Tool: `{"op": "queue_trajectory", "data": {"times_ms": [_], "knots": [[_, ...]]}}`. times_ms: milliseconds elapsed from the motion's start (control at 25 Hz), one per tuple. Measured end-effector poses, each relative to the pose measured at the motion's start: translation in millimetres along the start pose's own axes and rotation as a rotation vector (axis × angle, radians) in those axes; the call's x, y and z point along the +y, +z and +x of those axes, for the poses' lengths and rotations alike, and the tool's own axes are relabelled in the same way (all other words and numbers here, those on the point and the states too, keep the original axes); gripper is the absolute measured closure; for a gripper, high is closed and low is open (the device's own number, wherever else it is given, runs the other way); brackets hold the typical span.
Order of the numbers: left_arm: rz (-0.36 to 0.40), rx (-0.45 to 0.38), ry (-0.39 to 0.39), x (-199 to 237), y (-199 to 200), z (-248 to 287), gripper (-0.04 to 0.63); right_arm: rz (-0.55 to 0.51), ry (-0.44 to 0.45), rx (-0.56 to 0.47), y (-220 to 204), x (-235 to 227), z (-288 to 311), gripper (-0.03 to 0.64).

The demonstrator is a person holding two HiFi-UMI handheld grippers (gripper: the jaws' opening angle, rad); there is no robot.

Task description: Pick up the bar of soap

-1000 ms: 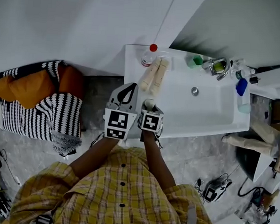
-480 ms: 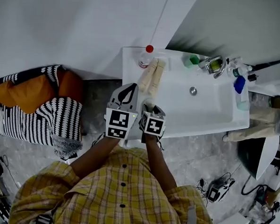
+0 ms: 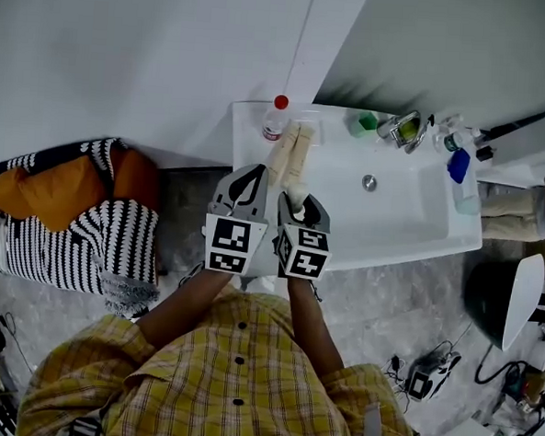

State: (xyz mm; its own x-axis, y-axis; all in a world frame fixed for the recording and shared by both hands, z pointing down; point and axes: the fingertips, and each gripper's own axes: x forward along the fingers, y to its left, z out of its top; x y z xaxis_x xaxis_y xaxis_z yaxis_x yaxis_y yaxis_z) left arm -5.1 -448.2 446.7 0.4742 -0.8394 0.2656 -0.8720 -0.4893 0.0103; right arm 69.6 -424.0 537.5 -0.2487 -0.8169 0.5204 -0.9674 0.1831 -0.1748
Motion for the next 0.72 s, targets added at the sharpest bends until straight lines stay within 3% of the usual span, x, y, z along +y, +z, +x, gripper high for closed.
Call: {"op": "queue_trajectory", "data": {"times_ms": [400, 720], "knots": [[0.028, -0.131, 0.005, -15.8, 47.6, -20.0, 0.584, -0.122, 0.022, -0.405, 100.5, 14.1, -71.9, 0.410], [0.067, -0.185, 0.016, -26.5, 56.9, -29.6, 0.584, -0.142, 0.014, -0.473, 112.2, 9.2, -83.5, 0.410]]}}
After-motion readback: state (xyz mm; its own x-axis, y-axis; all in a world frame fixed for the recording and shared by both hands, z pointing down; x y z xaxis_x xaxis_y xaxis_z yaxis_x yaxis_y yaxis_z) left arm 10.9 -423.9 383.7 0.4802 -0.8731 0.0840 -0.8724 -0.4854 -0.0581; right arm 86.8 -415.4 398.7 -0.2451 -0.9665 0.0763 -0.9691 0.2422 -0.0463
